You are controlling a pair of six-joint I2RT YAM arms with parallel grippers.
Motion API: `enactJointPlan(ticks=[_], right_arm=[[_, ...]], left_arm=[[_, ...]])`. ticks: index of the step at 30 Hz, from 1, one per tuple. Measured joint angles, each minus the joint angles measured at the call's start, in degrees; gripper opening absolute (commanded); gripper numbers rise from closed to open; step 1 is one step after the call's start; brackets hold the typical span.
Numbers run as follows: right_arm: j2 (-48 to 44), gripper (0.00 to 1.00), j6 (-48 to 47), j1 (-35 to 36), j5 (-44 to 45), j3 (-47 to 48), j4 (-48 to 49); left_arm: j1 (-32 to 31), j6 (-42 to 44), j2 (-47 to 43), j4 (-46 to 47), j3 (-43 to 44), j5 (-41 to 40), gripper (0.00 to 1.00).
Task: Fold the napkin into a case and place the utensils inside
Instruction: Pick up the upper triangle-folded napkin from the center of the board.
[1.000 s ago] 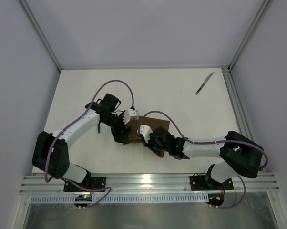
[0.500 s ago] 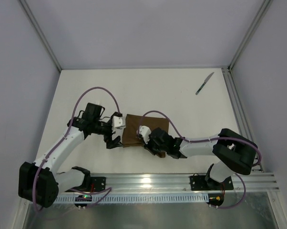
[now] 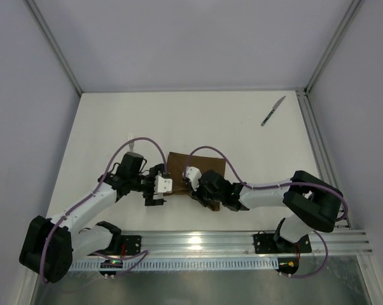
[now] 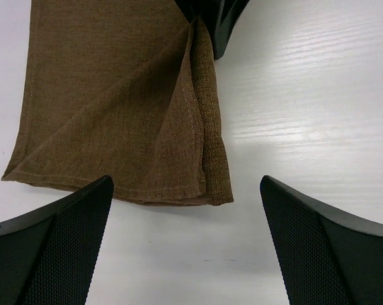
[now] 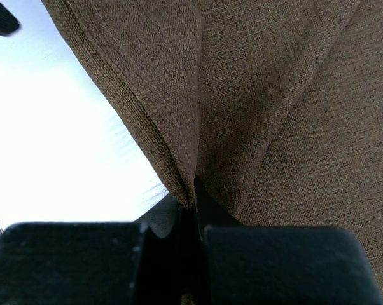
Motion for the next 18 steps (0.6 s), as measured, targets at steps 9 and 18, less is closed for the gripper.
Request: enactJointPlan(ticks=[9,18], right_arm=[[0.0,0.04,0.5,0.0,-0.1,0.3,-0.5],[0.0,0.04,0.6,0.0,-0.1,0.3,-0.5]], left_arm=[[-6.8,0.2,1.0,14.1,-6.0,-9.5,0.77],[-8.4,-0.5,1.8,17.3,-7.6,-12.0,0.15]])
